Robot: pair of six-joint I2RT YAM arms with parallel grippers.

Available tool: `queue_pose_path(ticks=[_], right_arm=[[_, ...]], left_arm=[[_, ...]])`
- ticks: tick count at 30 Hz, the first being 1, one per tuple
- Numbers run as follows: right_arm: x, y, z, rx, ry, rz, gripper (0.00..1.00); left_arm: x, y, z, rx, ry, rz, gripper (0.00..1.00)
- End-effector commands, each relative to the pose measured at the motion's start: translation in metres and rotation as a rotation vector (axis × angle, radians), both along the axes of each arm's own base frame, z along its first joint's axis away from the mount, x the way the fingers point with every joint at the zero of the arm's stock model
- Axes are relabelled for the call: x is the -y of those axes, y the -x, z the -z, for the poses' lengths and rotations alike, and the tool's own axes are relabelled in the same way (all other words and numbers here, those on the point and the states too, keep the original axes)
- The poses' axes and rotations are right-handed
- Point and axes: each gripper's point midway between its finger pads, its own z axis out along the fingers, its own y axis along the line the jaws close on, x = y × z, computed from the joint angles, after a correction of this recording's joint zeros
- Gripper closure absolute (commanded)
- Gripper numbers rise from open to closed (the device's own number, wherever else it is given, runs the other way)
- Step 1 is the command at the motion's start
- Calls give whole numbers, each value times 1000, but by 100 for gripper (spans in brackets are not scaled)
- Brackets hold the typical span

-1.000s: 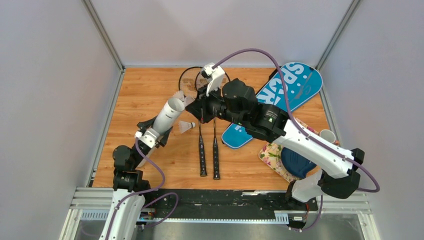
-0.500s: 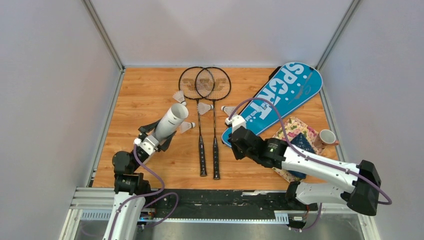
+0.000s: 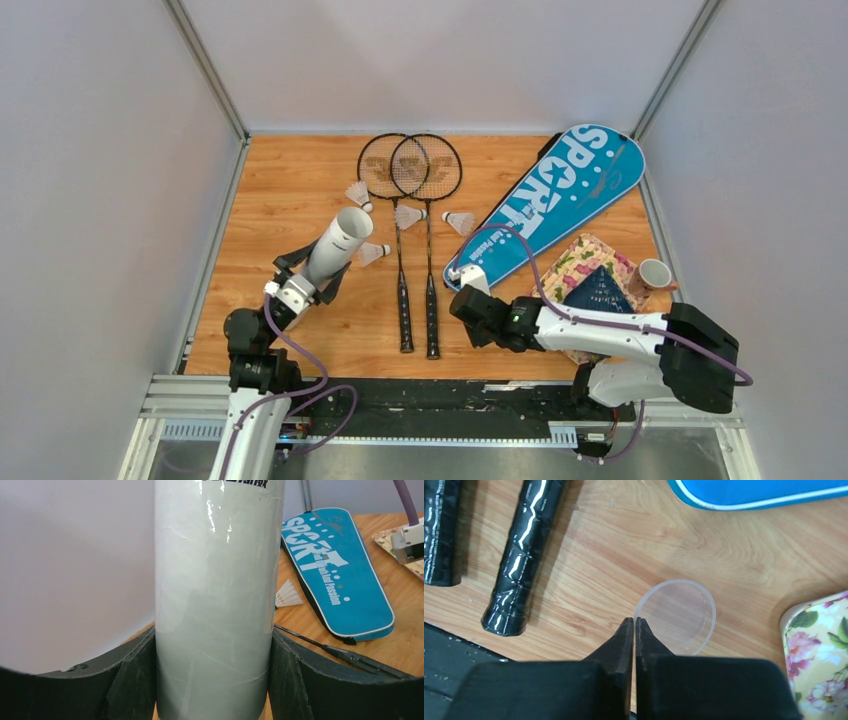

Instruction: Pack up the badminton gear

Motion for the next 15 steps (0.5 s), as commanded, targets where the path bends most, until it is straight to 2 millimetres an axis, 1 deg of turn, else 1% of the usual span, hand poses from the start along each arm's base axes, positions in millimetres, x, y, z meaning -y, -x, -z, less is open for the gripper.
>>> queue_pose_path(ticks=[1,2,3,4,5,6,7,8,10,11,12,13,14,15], right_arm=[[-13,-6,1,30,-73,47,91],[-15,-5,0,25,-82,35,78],[-17,-4,-2,22,-86,19,50],[-19,-3,-6,19,-94,5,38],[-27,-6,-23,40,-141,-6,31],[-31,-9,-34,58,-156,-35,27],[-35,-15,-48,83,-180,-42,26],[-43,-29,-73,129,-224,-29,26],[-48,-54,-95,182,-236,2,25],[-43,-76,-102,202,-241,67,26],[-53,-98,-113,218,-244,112,27],[-51,-115,-117,237,-240,187,27],[-49,-137,-120,246,-237,246,27],[-65,-158,-122,242,-238,267,27]], left_arm=[[-5,-4,12,-58,42,-31,82],[-6,-5,12,-60,43,-34,82],[-6,-5,12,-60,44,-37,82],[-6,-5,12,-60,44,-37,82],[-6,-5,12,-61,45,-39,82],[-7,-5,13,-64,46,-41,82],[-7,-6,14,-65,44,-43,82],[-7,-6,14,-66,46,-42,82],[-7,-6,14,-68,47,-44,82],[-7,-6,13,-63,47,-45,82],[-8,-7,13,-67,49,-53,82],[-11,-8,12,-63,54,-69,82],[-12,-9,12,-67,55,-78,83],[-13,-9,12,-66,56,-84,83]])
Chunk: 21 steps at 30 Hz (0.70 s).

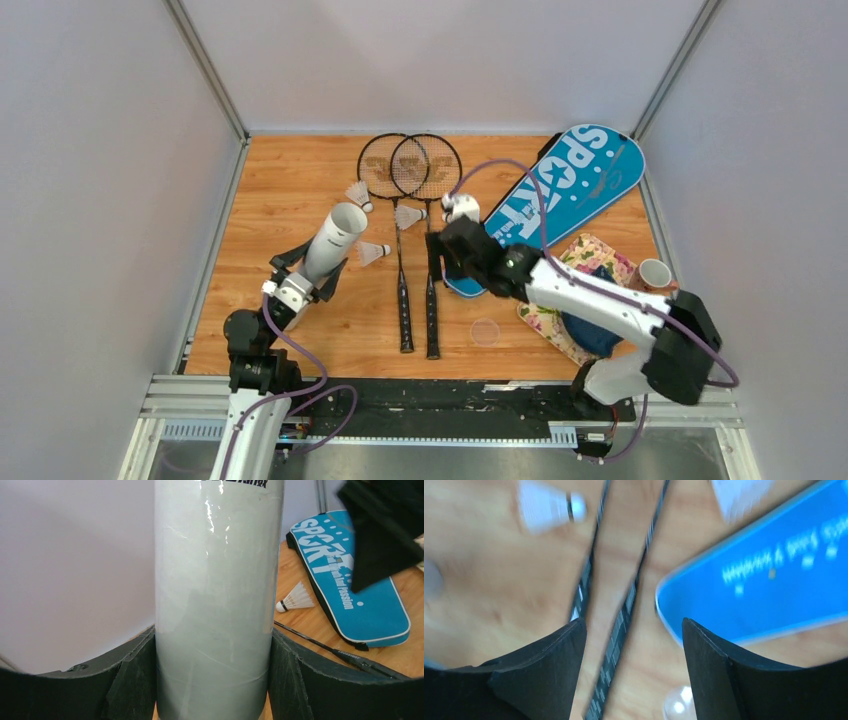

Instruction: Pack up the badminton gear

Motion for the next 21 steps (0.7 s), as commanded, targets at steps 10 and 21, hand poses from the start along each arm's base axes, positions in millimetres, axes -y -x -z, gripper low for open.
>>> queue_pose_path(ticks=[10,21], right_arm=[[-78,-197,4,64,111,341,27],[-77,-226,40,134,227,392,47]], left_arm=[[-12,-9,16,-77,41,-74,82],[-9,-8,16,-82,45,-62,83]])
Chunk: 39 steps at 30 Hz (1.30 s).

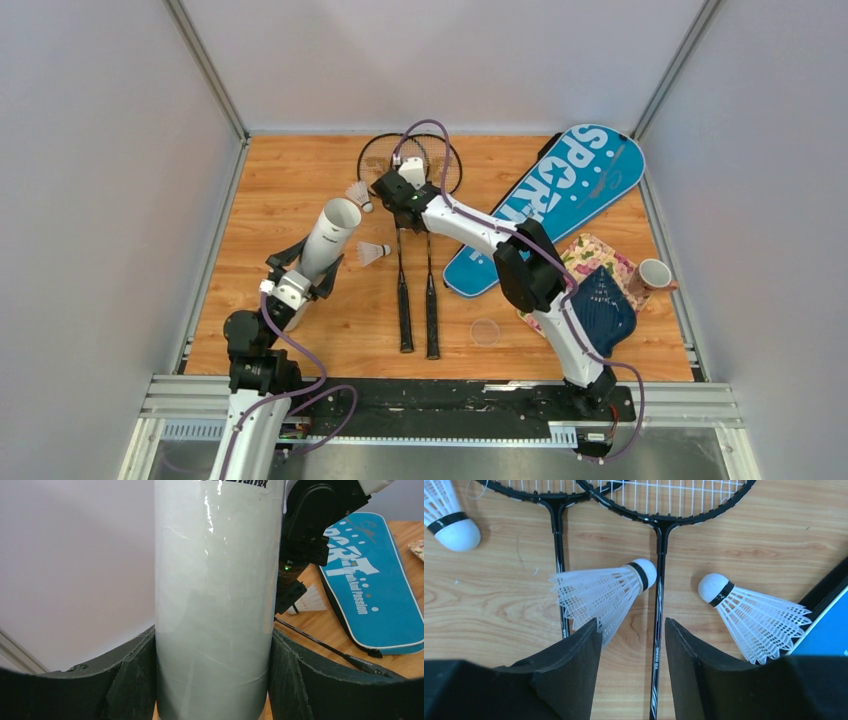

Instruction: Pack up the badminton gear

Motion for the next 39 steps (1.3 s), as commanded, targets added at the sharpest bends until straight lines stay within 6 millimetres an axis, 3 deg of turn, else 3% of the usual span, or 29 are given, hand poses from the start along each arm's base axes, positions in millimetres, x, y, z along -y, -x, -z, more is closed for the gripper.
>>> queue_pose_path(ticks=[1,7,9,10,11,16,17,19,20,23,24,28,31,33,39], right_arm=[[-4,-23,-25,113,9,36,48],[-14,-29,-18,107,4,10,64],[-15,-30,-19,110,12,-1,86],[-14,-31,-30,123,2,2,97],[-13,-29,-36,127,2,-4,100],[7,-5,-106,150,-62,-82,100],[19,11,-135,162,-106,-109,100],[20,34,-155,100,-225,-232,100],[31,56,-175,85,-293,-288,100],[34,100,-201,-33,-513,-458,100],[43,119,-219,-24,-560,-497,100],[39,182,-264,-78,-701,-734,100],[40,207,-290,-94,-760,-816,100],[36,222,-295,-146,-789,-869,100],[19,238,-311,-185,-772,-930,100]], left_arm=[[1,-3,20,-87,23,2,82],[1,-4,21,-92,18,3,82],[1,-4,22,-92,14,5,82],[1,-4,23,-97,15,6,82],[2,-4,24,-98,13,10,82],[8,-2,28,-112,0,43,82],[10,-1,28,-112,-3,56,82],[16,2,29,-116,-13,93,82],[18,3,30,-117,-16,107,82],[27,8,34,-125,-36,166,83],[32,12,36,-128,-46,196,82],[41,19,39,-118,-64,263,83],[48,25,42,-118,-77,312,83],[50,28,42,-120,-81,328,83],[53,30,45,-123,-90,348,84]])
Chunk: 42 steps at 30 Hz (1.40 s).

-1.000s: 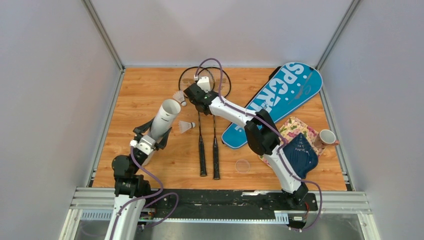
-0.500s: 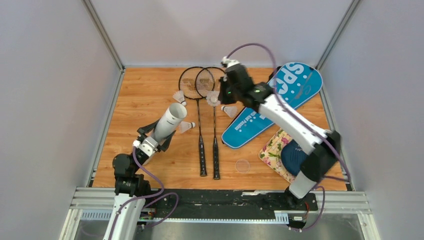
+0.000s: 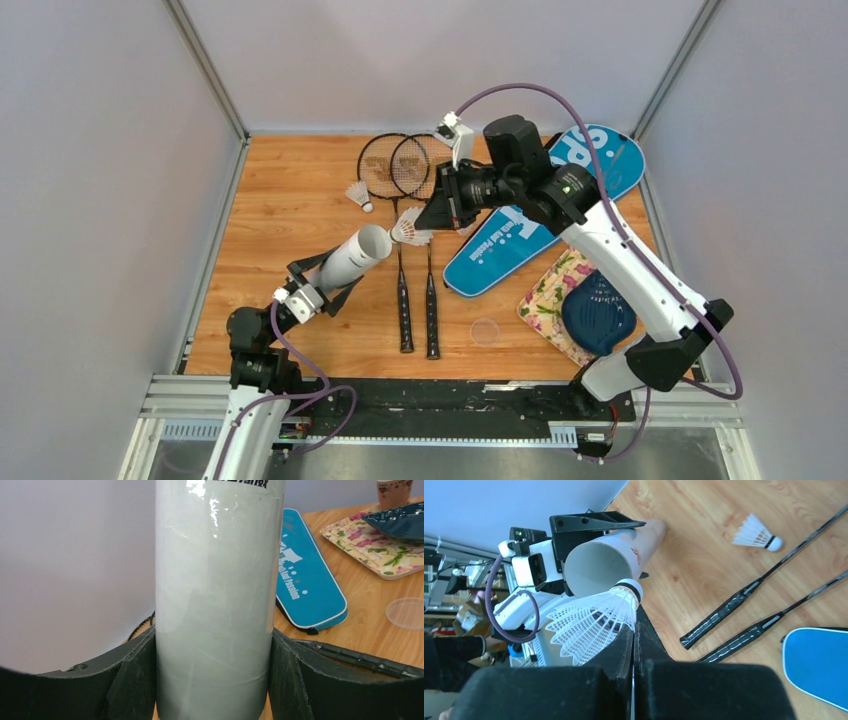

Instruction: Pack up the badminton gear

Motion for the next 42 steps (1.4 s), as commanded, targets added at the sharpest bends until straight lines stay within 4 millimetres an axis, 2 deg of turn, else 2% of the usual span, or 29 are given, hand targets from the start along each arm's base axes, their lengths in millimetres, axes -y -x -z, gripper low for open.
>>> queue_pose_path(ticks=[1,3,8,12,16,21,30,35,38,39,42], right_arm=[[-7,25,-16,-29,-14,-98,100],[-8,22,-17,-18,-13,-74,100],[-22,33,-17,-53,-25,-122,100],[-19,31,-23,-10,-12,-85,100],[-30,32,-11,-24,7,-91,100],[-46,21,-3,0,26,-60,100],[-62,9,9,2,39,-41,92],[-57,2,15,42,81,5,83],[-55,2,16,47,89,12,72],[-55,2,18,51,96,12,64],[-48,-2,19,77,121,39,53]], left_arm=[[9,4,29,-123,-2,60,84],[10,5,29,-123,-3,67,84],[10,5,30,-121,-7,70,84],[10,5,30,-123,-8,67,85],[11,5,29,-120,-7,70,85],[10,5,29,-119,-8,68,85],[10,5,29,-119,-7,65,85],[10,5,29,-119,-6,62,85],[10,5,29,-121,-5,61,85],[10,4,29,-119,-5,59,85],[10,5,29,-117,-6,59,85]])
